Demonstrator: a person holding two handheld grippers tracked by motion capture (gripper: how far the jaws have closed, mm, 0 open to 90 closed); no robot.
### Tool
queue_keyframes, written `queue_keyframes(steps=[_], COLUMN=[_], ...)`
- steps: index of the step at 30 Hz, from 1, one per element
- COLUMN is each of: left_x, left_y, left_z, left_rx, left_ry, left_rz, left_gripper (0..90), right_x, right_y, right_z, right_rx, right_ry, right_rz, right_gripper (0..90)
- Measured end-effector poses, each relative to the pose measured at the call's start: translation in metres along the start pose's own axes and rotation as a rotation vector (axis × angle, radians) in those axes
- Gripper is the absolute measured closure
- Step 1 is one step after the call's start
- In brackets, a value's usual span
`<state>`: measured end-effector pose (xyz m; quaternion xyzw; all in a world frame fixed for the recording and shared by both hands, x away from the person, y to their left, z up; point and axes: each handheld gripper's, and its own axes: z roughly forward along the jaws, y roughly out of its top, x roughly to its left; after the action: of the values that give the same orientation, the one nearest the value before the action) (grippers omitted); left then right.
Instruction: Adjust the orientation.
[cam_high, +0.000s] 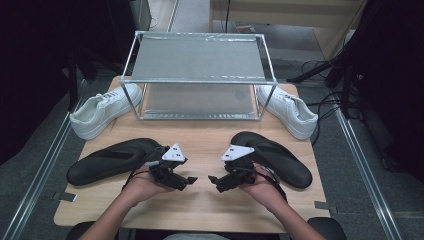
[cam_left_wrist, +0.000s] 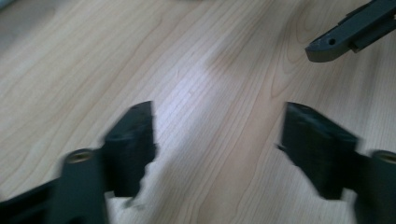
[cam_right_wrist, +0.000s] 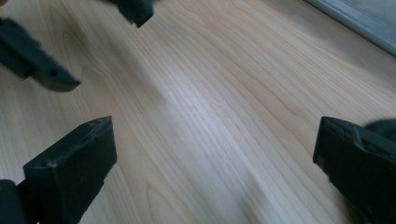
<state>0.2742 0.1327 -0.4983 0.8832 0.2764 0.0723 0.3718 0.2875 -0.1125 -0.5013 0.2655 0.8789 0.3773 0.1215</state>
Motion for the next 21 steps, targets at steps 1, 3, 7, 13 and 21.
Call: queue_keyframes(steps=[1, 3, 7, 13, 21], left_x=[-0.001, -0.002, -0.002, -0.001, 0.006], left_y=[0.001, 0.004, 0.007, -0.003, -0.009], left_z=[-0.001, -0.005, -0.009, -0.009, -0.01], left_rx=[-0.016, -0.06, -0.085, -0.06, 0.018], left_ry=[-0.01, -0.111, -0.123, -0.035, -0.026], left_rz=[-0.006, -0.042, -0.085, -0.062, -0.035], left_gripper=[34.4, 40.1, 40.5, 38.2, 34.4], right_x=[0.0, 0.0, 0.003, -0.003, 0.002], right_y=[-0.003, -0.007, -0.011, -0.01, -0.006], right_z=[-0.002, -0.005, -0.01, -0.005, -0.005], right_rx=[0.002, 0.046, 0.065, 0.024, -0.021], right_ry=[-0.021, -0.06, -0.037, 0.053, 0.115], right_rz=[0.009, 0.022, 0.032, 0.04, 0.046], right_gripper=[0.0, 0.0, 0.0, 0.0, 0.0])
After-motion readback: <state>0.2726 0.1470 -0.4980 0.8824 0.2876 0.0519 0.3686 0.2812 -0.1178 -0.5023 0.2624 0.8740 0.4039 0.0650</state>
